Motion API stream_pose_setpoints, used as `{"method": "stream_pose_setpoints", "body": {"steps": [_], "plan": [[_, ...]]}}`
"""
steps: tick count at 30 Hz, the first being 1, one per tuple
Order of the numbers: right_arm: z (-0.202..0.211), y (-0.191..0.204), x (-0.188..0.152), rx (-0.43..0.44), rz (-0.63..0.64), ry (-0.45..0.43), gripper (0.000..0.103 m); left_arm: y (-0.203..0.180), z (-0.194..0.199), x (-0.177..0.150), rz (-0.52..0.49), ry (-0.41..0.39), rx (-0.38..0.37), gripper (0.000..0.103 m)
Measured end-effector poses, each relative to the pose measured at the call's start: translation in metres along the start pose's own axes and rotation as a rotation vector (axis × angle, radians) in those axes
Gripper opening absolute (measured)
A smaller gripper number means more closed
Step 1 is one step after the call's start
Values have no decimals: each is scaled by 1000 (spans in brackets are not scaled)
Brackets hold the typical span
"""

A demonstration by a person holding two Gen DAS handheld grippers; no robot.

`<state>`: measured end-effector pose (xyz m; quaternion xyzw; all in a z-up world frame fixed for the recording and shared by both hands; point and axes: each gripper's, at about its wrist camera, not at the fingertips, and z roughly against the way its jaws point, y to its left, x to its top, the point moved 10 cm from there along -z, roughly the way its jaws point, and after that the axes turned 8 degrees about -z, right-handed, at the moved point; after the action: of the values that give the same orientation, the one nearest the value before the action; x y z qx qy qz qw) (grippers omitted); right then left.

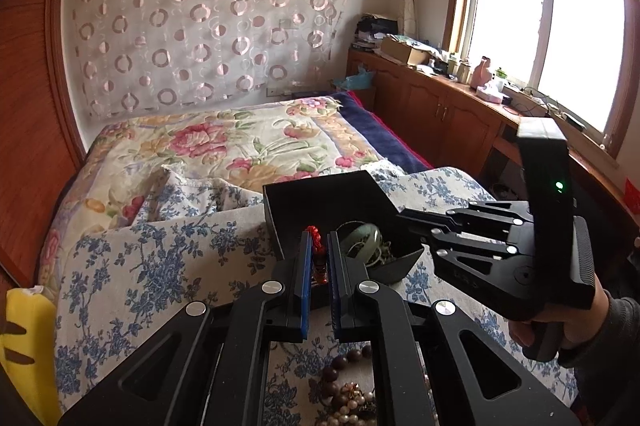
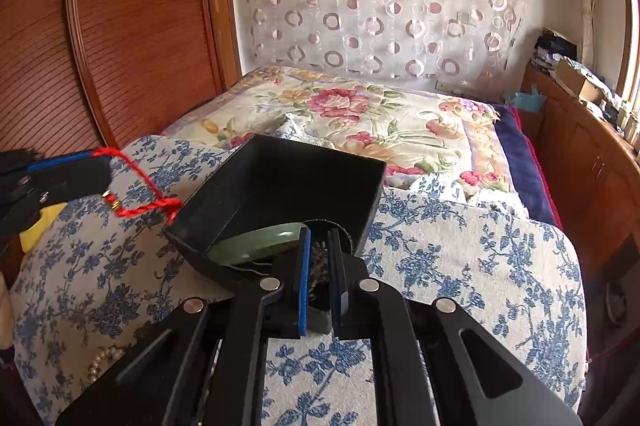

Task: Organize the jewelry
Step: 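Lower the jade bangle into the black box and open the right tool while the left tool carries the pendant, then drop the red-string pendant into the black box by opening the left tool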

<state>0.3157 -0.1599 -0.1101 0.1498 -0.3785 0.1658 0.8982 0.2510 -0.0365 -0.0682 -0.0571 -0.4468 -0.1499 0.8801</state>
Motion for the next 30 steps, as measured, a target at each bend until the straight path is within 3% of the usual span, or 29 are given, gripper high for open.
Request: {"method": "stream_pose_setpoints", "body": {"steps": [17,18,21,30], "plan": [[44,-29,-34,15,-44,-43,10,-10,-33,23,-16,13,18,8],[46,-30,-35,13,-43,-45,10,-11,-33,23,-14,14,18,12],[49,-30,-41,16,-42,-46,10,-11,-32,21,-18,6,18,37],[50,-24,-64,30,-35,-15,10,-8,-18,3,-21,21,33,42]]}}
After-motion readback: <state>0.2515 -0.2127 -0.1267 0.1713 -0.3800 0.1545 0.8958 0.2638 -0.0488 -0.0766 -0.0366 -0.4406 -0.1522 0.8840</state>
